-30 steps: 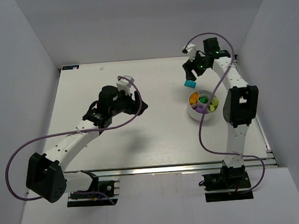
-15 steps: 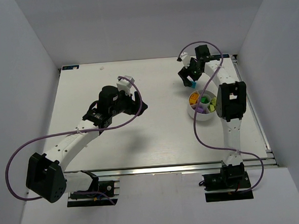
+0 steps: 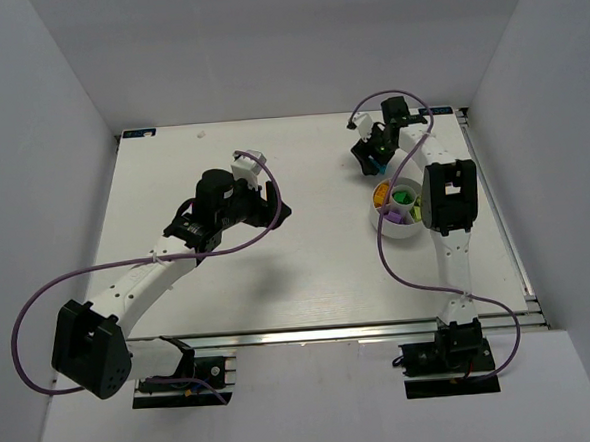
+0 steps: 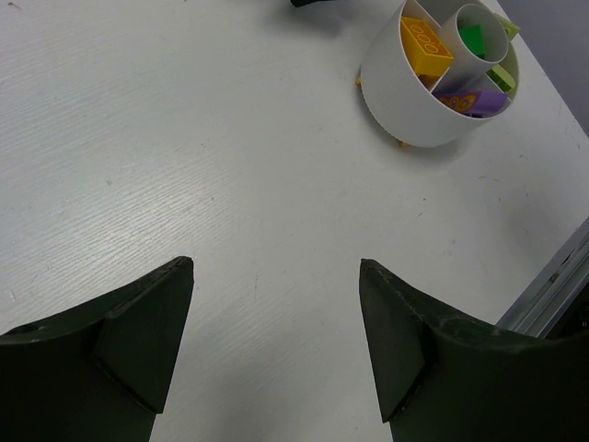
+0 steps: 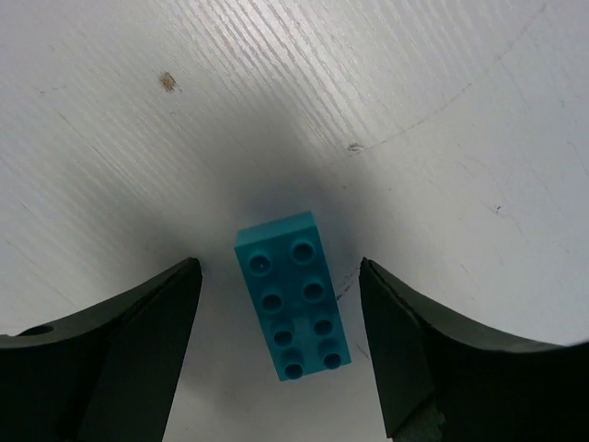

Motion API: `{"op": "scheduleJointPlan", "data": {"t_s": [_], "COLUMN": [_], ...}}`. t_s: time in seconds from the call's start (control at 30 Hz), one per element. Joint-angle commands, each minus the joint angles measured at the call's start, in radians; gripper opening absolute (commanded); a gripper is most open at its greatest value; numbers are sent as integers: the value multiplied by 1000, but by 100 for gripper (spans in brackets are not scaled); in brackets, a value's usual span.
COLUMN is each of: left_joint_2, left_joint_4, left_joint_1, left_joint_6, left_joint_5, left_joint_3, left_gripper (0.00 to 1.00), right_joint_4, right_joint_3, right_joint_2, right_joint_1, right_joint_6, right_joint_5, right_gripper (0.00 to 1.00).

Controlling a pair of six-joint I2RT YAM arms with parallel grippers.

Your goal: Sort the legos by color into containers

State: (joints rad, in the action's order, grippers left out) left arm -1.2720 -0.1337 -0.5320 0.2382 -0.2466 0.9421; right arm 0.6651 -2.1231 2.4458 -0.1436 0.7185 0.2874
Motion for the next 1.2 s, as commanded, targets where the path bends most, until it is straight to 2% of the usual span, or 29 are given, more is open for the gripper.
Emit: {"op": "scheduleJointPlan", "data": {"t_s": [0.0, 0.1, 0.13, 0.2, 0.23, 0.4, 0.47, 0.5, 0.53, 0.57, 0.63, 0.8, 1.0, 1.17], "left_joint_2": [5, 5, 5, 6, 8, 3, 5, 3, 5, 6, 10, 13, 23, 20], "left_joint_4": [-6, -7, -9, -9, -12, -12, -11, -12, -12, -11, -9, -6, -1, 2], "left_joint_1": [3, 3, 3, 3, 3, 3, 3, 3, 3, 3, 3, 3, 3, 3], "left_joint_6": [-11, -16, -16, -16, -17, -23, -27, -28, -31, -31, -34, -31, -31, -30], "left_joint_5": [-3, 1, 3, 6, 6, 10, 15, 18, 18, 21, 24, 9, 1, -14], "left_joint_3": [23, 23, 23, 23, 23, 23, 21, 21, 21, 20, 17, 17, 14, 14], "left_gripper": [82, 82, 82, 82, 82, 82, 82, 82, 82, 82, 82, 82, 82, 82], "right_joint_4": [10, 22, 31, 39, 39, 37, 15, -13, -44, -99, -117, 34, 71, 172], "right_joint_3": [-40, -41, -43, -46, -46, -57, -45, -22, 33, 58, 81, 81, 309, 350], "right_joint_2": [8, 19, 24, 24, 19, -43, -97, -176, -223, -307, -367, -441, -565, -588], "right_joint_1": [10, 10, 9, 10, 13, 21, 25, 26, 32, 35, 47, 91, 174, 226], "right_joint_6": [24, 39, 44, 48, 47, 30, -4, -20, -57, -71, -102, -122, -131, -91], "right_joint_5": [9, 16, 21, 24, 32, 71, 96, 108, 124, 130, 137, 142, 150, 209], "right_gripper": [74, 60, 48, 36, 24, 8, 6, 6, 0, 0, 0, 0, 0, 0]}}
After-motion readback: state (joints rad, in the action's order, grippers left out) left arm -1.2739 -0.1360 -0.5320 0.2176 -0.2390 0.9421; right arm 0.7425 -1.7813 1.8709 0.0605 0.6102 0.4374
